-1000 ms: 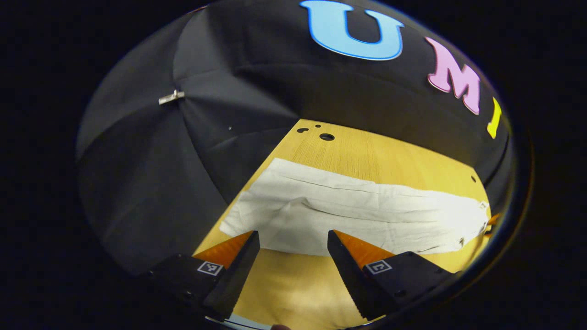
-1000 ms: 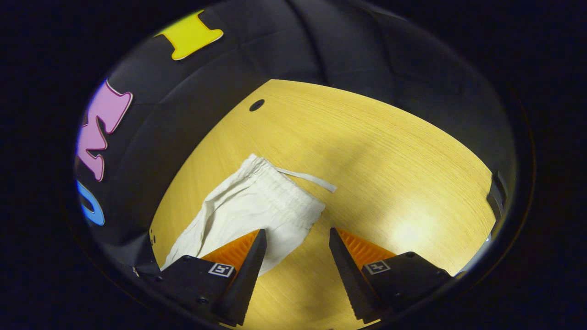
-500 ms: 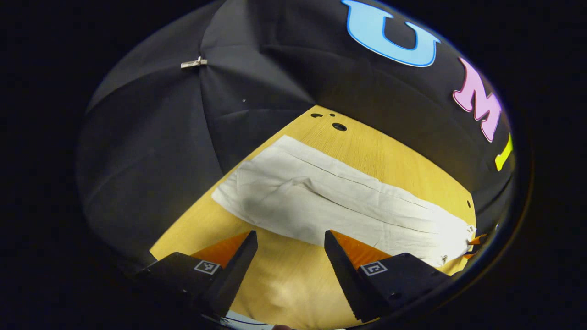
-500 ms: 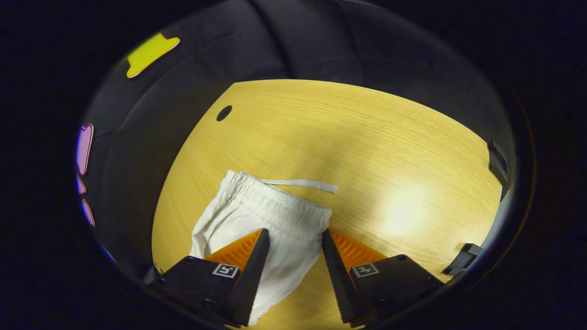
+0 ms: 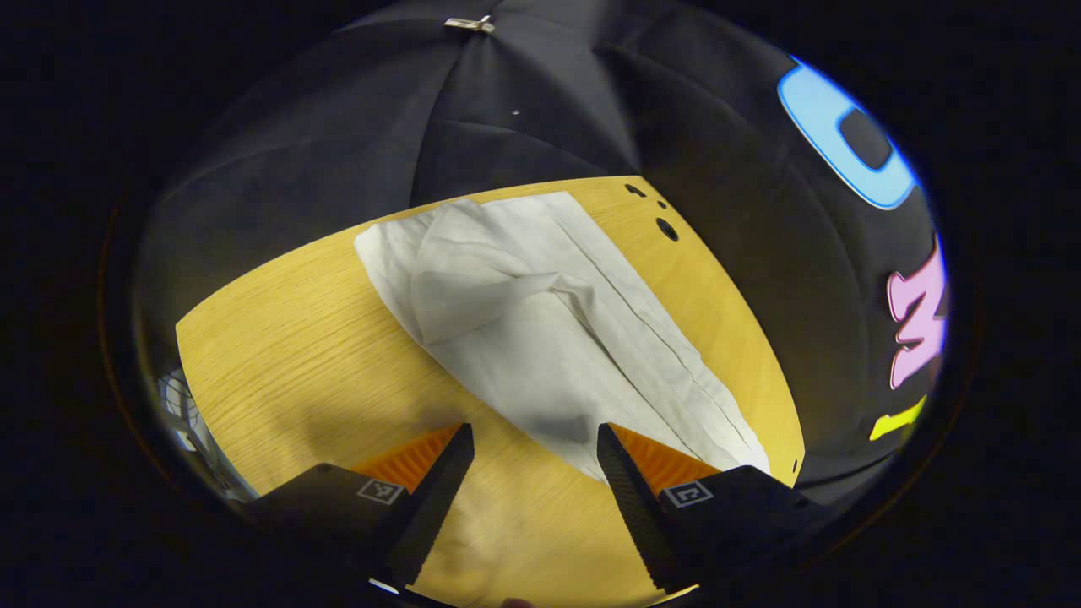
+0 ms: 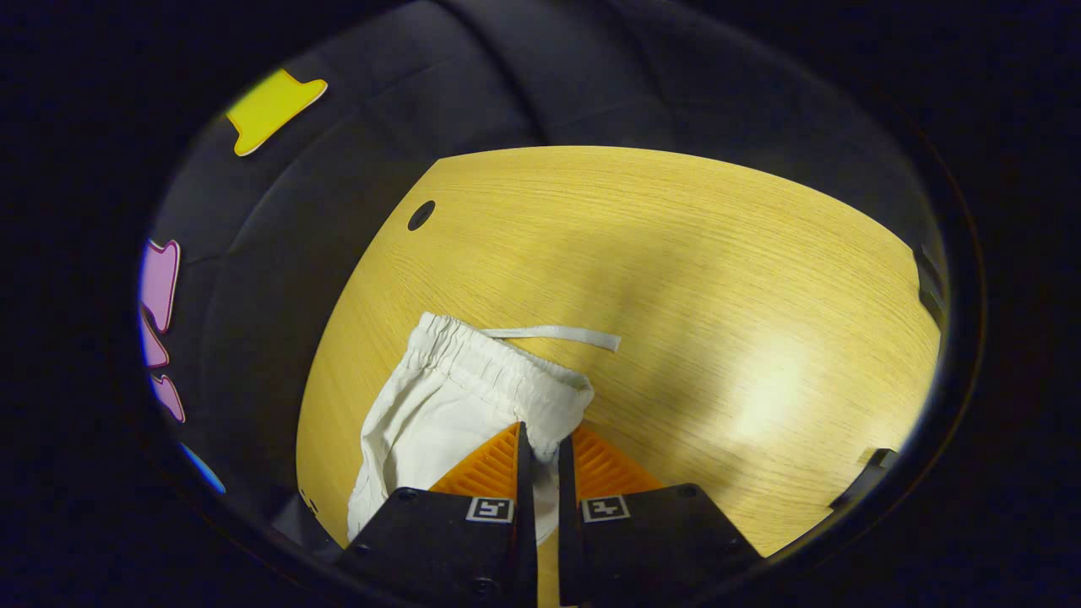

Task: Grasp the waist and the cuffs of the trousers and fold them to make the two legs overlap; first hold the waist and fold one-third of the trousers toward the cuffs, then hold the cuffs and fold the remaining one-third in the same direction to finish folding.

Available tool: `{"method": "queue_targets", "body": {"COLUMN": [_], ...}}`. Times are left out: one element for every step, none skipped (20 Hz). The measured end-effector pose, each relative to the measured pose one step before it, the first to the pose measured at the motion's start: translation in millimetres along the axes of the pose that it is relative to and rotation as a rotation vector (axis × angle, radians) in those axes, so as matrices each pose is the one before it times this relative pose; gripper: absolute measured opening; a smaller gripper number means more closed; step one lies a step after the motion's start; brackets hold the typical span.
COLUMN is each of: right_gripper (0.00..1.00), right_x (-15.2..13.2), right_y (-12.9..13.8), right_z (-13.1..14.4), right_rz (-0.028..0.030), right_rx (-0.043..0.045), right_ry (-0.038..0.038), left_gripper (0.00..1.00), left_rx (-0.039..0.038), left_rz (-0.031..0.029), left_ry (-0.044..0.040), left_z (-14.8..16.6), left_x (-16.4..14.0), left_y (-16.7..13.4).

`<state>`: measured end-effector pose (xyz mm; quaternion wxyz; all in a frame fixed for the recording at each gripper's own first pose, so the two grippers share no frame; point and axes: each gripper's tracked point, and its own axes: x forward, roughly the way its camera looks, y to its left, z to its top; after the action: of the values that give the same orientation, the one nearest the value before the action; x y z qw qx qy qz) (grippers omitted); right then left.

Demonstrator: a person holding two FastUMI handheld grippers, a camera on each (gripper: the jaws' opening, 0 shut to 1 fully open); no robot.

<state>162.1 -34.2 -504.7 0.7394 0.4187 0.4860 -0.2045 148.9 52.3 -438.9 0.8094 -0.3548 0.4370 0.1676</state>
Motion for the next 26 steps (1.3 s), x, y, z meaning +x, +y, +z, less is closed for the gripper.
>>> {"method": "queue_targets", "body": {"right_gripper": [0.14,0.14,0.14,0.14,0.14,0.14,0.14,0.14,0.14,0.14,0.14,0.14,0.14,0.14,0.14,0.14,0.14,0.14,0.14,0.14,0.14,0.14,0.14,0.14,0.14,0.14], "right_x": [-0.02,-0.83,-0.14,-0.14,-0.41,0.05,0.46,-0.02,0.13,-0.11,-0.16,0.27,-0.37,0.21,0.16,-0.7,-0.41,-0.1,-1.88,-4.23,-6.94,-6.75,-7.94,-7.41,-4.85,-10.08], "right_y": [-0.43,-0.59,0.17,0.09,-0.13,0.11,0.24,0.23,-0.17,0.19,-0.09,0.05,0.17,0.32,-0.08,-0.08,0.27,0.62,1.1,2.3,2.96,2.98,1.38,3.76,4.88,3.74], "right_z": [0.44,0.48,-0.12,0.13,0.09,0.09,-0.41,0.47,-0.51,0.09,-0.4,-0.39,-0.24,0.29,-0.32,0.02,-0.41,0.19,1.41,4.36,5.53,4.16,4.31,5.14,6.24,8.23], "right_rz": [0.00174,0.00047,-0.00106,0.00009,0.00139,0.00305,0.00282,0.00196,0.00131,0.00109,0.00188,0.00275,0.00281,0.00272,0.00437,0.00466,0.00429,0.00774,0.01084,0.01798,0.02564,0.02276,0.01696,0.01391,0.01201,0.00709], "right_rx": [-0.00303,-0.00325,0.00035,0.00017,-0.00002,-0.00404,-0.00472,-0.00483,-0.00344,-0.00088,0.00232,0.0026,0.00031,-0.00453,-0.01122,-0.01288,-0.00988,-0.00064,-0.00065,-0.00679,-0.02017,-0.02452,-0.01797,-0.01045,-0.00913,-0.00926], "right_ry": [-0.00242,-0.00317,-0.00234,0.00017,-0.00035,-0.00133,-0.00334,-0.00325,-0.00226,-0.00173,-0.00087,-0.0015,-0.00165,-0.00201,-0.00582,-0.00655,-0.00822,-0.00754,-0.01286,-0.02073,-0.03869,-0.02843,-0.01845,-0.01929,-0.02128,-0.02517], "left_gripper": [0.95,0.95,0.95,0.95,0.94,0.94,0.94,0.93,0.93,0.93,0.94,0.91,0.84,0.68,0.51,0.35,0.25,0.16,0.12,0.08,0.08,0.07,0.07,0.07,0.07,0.07], "left_rx": [-0.0127,-0.01068,-0.01191,-0.01274,-0.01345,-0.01097,-0.00535,-0.00282,-0.00142,0.00288,0.01701,0.02553,0.01918,0.00867,0.00032,-0.01771,-0.03587,-0.04725,-0.05166,-0.04768,-0.04006,-0.02741,-0.00908,-0.00101,-0.00004,0.00107], "left_rz": [-0.00254,0.00439,0.0028,-0.00042,0.00177,0.00098,0.00865,0.00671,0.00482,0.0205,0.01775,0.03533,0.0467,0.02541,-0.02293,-0.02293,-0.05114,-0.04252,-0.04186,-0.03334,-0.02501,-0.0212,-0.01523,-0.01028,-0.00606,-0.0047], "left_ry": [-0.01516,-0.00708,-0.00641,-0.00322,-0.00895,-0.00386,-0.00404,-0.00497,-0.00445,-0.0069,-0.02655,-0.00821,-0.01874,-0.00713,0.00534,0.02524,0.00329,0.01416,0.01794,0.01702,0.0143,0.00661,-0.00157,-0.00199,-0.00145,0.00509], "left_z": [7.24,4.62,6.37,4.48,4.78,6.33,4.59,3.63,3.17,0.93,4.13,-3.45,0.41,3.37,0.54,-3.92,0.61,0.09,-0.58,1.09,0.36,-0.58,1.03,-0.7,1.2,-5.02], "left_x": [2.79,4.15,3.51,5.72,6.52,4.58,5.34,3.89,3.18,5.69,5.1,3.98,1.86,5.15,2.55,2.02,-2.99,0.21,-2.42,0.17,-0.98,0.26,-1.79,-4.04,-2.31,-5.86], "left_y": [-2.21,-2.4,-1.82,-2.91,-4.45,-3.97,-2.13,-3.33,-3.37,-3.0,-2.36,2.57,6.16,1.57,-3.83,-1.04,-5.47,1.29,-0.94,1.17,0.16,1.41,1.78,1.21,0.83,1.47]}}
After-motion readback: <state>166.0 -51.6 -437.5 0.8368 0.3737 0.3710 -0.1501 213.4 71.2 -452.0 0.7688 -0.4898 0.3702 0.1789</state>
